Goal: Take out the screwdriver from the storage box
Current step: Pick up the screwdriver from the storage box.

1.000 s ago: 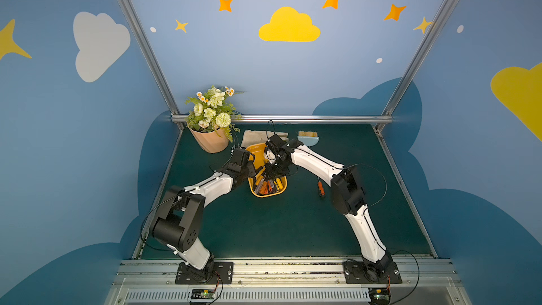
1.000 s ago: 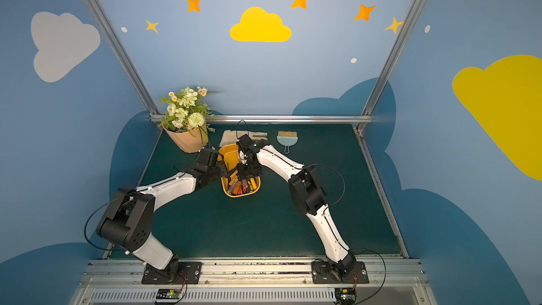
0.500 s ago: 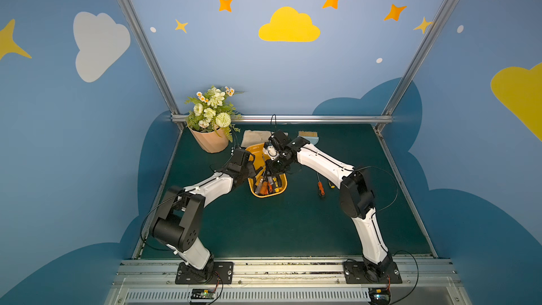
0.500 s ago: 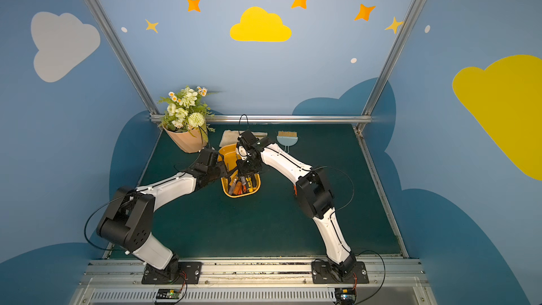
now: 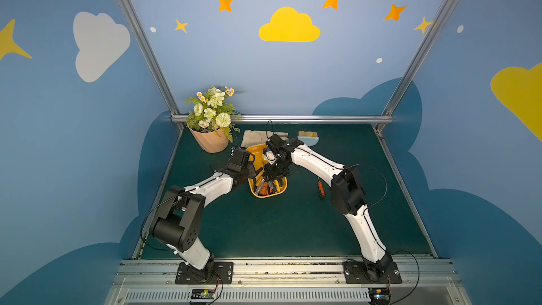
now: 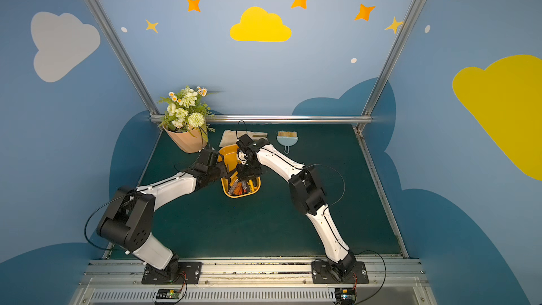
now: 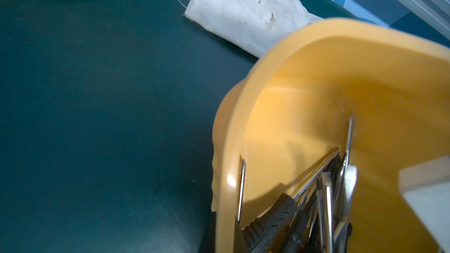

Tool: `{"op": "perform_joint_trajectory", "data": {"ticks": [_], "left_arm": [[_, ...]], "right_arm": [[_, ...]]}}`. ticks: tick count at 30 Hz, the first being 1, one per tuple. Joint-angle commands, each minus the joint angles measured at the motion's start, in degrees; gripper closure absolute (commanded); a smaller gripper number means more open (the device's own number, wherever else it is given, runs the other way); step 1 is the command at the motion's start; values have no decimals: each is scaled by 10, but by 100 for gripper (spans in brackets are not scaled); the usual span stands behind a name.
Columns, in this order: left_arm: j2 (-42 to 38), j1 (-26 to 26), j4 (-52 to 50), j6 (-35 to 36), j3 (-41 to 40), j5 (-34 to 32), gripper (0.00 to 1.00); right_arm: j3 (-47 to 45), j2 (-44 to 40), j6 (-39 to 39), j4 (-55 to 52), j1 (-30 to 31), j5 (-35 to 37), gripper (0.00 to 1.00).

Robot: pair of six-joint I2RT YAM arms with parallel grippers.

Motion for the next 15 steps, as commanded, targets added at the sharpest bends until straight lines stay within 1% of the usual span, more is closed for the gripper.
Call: {"op": "perform_joint_trajectory", "data": {"ticks": [1, 4, 8, 11, 15], "left_arm": [[-13, 3, 29, -13, 10, 10, 97], [-10, 3, 27, -13, 11, 9, 98], [-7, 3, 26, -13, 13, 10, 98], [-8, 3, 26, -14, 12, 12, 98], [-8, 2, 24, -14, 11, 12, 98]], "right_arm": [[15, -9, -11, -30, 5, 20, 52], [16, -18, -19, -31, 6, 26, 50], [30, -21, -30, -44, 8, 33, 49], [38, -15, -33, -53, 10, 32, 51], [38, -10, -30, -54, 17, 28, 55]]}}
